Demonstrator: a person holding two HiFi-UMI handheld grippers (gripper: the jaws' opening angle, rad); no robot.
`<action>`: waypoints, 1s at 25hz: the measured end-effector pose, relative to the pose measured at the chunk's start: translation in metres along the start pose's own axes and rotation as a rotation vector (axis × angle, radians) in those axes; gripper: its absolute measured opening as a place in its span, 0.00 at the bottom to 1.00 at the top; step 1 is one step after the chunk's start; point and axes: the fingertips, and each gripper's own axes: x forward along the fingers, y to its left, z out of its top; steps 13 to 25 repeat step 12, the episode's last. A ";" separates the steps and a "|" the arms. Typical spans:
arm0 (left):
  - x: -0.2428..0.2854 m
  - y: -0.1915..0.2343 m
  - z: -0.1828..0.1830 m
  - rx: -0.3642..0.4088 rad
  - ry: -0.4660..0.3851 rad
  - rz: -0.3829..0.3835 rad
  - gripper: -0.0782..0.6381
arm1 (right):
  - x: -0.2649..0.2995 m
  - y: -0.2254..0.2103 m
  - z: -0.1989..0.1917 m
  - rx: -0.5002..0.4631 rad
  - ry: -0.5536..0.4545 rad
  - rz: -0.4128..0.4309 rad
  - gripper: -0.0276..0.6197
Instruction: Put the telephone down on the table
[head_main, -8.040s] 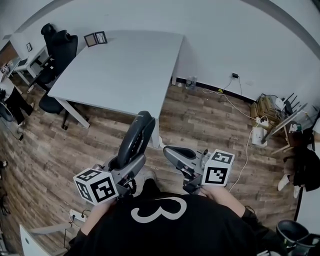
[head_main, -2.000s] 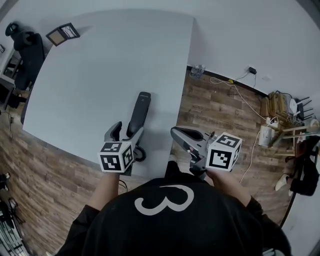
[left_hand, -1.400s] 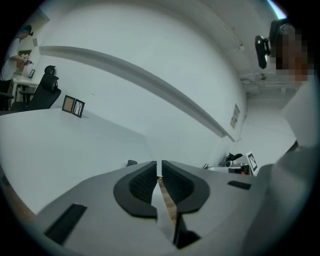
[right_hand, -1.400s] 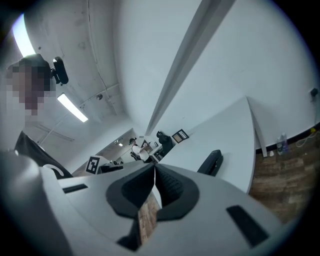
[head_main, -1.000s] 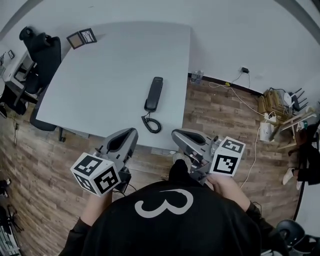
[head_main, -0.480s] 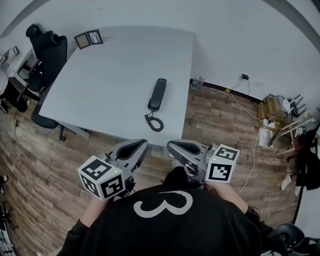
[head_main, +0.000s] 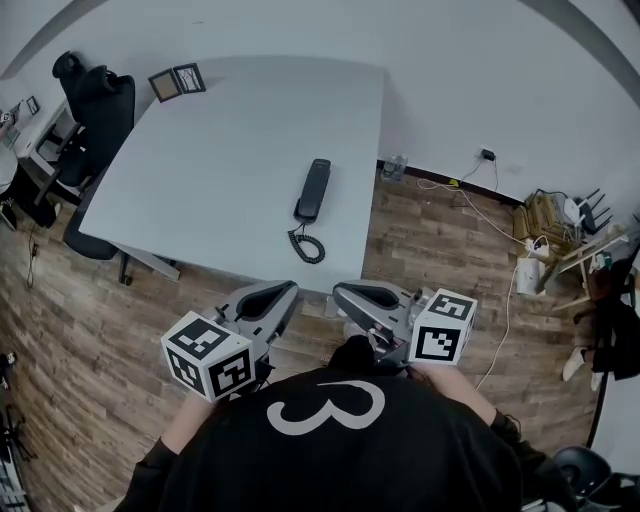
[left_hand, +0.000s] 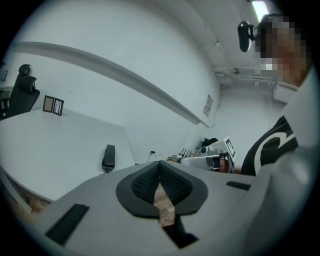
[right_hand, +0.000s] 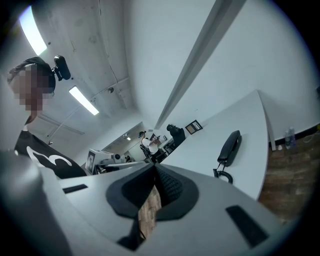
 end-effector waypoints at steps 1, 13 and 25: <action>0.000 0.000 0.000 0.004 0.006 0.005 0.13 | 0.000 0.000 0.000 0.000 -0.001 0.000 0.06; 0.001 -0.001 0.003 -0.010 -0.002 0.003 0.13 | -0.002 -0.005 -0.003 0.007 0.007 -0.001 0.06; 0.001 -0.001 0.003 -0.010 -0.002 0.003 0.13 | -0.002 -0.005 -0.003 0.007 0.007 -0.001 0.06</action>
